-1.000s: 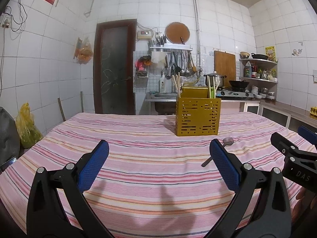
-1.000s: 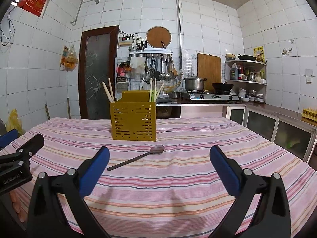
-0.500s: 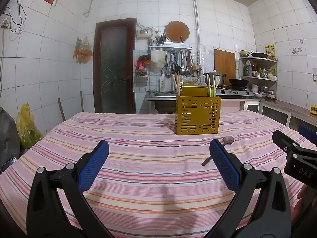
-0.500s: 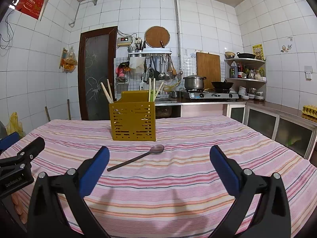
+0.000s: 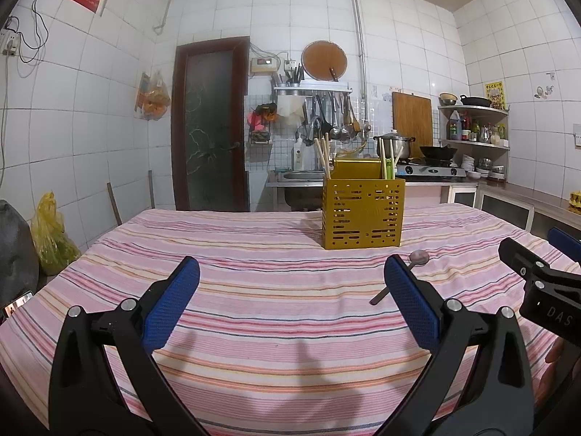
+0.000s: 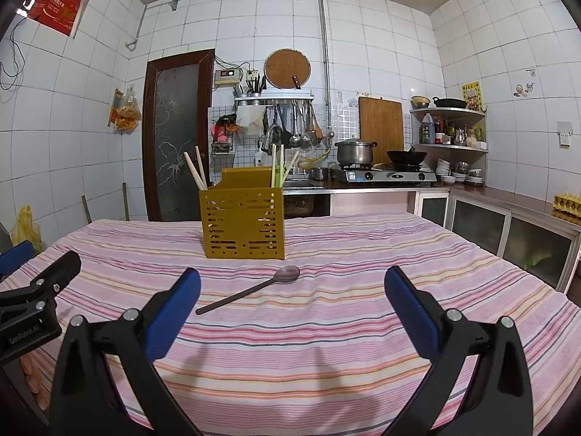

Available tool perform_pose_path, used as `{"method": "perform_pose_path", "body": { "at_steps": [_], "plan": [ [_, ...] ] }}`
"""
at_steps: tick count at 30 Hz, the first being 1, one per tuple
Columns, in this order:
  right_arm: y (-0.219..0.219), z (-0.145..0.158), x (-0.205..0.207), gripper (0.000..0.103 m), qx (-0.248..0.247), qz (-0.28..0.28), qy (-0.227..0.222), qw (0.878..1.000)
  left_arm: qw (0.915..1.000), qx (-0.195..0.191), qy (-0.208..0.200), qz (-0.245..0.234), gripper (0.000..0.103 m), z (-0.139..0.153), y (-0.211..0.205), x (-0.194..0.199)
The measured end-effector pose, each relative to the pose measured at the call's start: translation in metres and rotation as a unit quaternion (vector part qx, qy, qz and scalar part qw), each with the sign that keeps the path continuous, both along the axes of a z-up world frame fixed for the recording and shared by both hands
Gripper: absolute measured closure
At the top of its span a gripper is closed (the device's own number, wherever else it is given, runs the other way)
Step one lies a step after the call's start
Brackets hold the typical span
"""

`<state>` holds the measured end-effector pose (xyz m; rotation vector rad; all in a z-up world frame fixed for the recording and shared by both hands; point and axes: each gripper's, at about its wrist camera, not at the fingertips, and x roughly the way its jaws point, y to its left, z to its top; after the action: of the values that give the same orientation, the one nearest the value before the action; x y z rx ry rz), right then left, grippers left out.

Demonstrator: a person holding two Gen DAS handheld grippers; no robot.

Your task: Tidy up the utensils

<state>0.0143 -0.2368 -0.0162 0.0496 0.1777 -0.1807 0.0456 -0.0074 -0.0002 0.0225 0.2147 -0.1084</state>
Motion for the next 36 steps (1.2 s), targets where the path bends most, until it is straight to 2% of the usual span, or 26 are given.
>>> {"method": "perform_pose_path", "body": {
  "at_steps": [36],
  "plan": [
    [-0.004, 0.0018, -0.0007, 0.004, 0.0, -0.002, -0.002, 1.0, 1.0, 0.001, 0.001, 0.003, 0.005, 0.001, 0.0009, -0.0006]
  ]
}}
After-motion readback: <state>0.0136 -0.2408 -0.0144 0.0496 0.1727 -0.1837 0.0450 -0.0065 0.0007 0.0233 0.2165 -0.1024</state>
